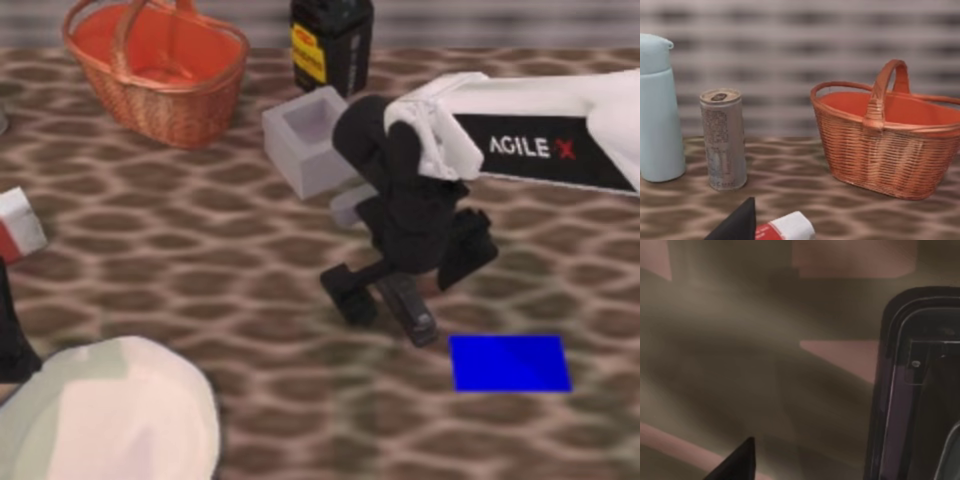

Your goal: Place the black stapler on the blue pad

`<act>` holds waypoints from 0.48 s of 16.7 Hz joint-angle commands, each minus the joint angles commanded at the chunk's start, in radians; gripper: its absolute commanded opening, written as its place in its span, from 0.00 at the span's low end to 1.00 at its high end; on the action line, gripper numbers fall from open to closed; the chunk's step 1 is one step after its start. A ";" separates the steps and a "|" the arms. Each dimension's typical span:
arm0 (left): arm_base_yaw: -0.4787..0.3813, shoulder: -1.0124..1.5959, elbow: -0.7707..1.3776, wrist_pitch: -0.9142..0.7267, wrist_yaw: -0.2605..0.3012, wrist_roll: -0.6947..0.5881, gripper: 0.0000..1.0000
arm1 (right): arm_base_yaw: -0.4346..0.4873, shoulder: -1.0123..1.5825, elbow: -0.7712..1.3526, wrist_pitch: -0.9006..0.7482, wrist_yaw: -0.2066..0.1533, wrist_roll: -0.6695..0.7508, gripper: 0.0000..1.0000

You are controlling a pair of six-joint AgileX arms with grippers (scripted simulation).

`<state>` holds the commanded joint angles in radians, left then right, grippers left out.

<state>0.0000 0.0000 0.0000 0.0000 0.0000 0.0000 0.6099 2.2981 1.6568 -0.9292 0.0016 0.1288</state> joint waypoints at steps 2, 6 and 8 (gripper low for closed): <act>0.000 0.000 0.000 0.000 0.000 0.000 1.00 | 0.000 0.000 0.000 0.000 0.000 0.000 1.00; 0.000 0.000 0.000 0.000 0.000 0.000 1.00 | 0.000 0.000 0.000 0.000 0.000 0.000 0.70; 0.000 0.000 0.000 0.000 0.000 0.000 1.00 | 0.000 0.000 0.000 0.000 0.000 0.000 0.55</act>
<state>0.0000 0.0000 0.0000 0.0000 0.0000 0.0000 0.6099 2.2981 1.6568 -0.9292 0.0016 0.1288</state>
